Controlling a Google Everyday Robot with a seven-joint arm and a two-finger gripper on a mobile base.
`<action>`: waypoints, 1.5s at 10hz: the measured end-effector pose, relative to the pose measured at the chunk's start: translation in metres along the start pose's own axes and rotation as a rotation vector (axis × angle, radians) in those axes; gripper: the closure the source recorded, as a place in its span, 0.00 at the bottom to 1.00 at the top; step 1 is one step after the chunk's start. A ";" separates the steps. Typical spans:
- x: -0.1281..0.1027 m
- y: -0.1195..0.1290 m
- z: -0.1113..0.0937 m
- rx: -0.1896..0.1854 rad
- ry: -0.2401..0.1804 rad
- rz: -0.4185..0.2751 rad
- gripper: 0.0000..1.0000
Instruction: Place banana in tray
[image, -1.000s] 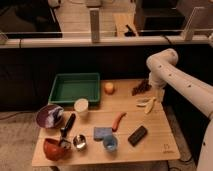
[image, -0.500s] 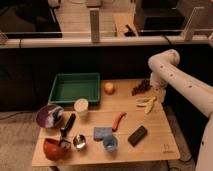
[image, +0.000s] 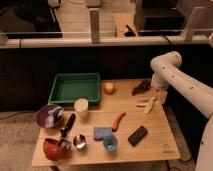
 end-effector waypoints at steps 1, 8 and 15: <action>0.000 0.001 0.002 -0.002 -0.004 -0.001 0.20; -0.002 0.003 0.025 -0.018 -0.035 -0.007 0.20; -0.005 0.006 0.044 -0.042 -0.073 0.011 0.20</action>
